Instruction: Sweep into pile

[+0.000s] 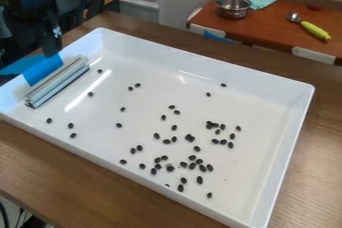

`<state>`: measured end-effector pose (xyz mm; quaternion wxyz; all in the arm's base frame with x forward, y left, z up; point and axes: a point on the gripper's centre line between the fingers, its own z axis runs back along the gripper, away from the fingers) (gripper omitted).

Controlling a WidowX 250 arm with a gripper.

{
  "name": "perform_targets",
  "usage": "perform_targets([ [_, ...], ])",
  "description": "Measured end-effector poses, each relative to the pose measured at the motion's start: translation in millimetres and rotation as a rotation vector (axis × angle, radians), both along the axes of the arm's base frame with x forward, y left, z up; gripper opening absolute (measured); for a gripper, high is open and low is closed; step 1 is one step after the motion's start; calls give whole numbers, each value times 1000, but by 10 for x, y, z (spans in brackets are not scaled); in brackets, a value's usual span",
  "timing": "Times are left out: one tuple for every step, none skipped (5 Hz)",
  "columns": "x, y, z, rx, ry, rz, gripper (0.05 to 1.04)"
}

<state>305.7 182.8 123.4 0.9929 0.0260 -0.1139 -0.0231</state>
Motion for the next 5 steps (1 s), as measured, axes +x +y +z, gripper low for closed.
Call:
perform_targets([
  [8,-63,-104,3,12,21,1001],
  [-4,-142,-235,18,23,44,1000],
  [41,-148,-252,49,5,58,1001],
  [42,-147,-320,60,-1,72,1001],
  [71,-118,-384,68,-6,78,1001],
])
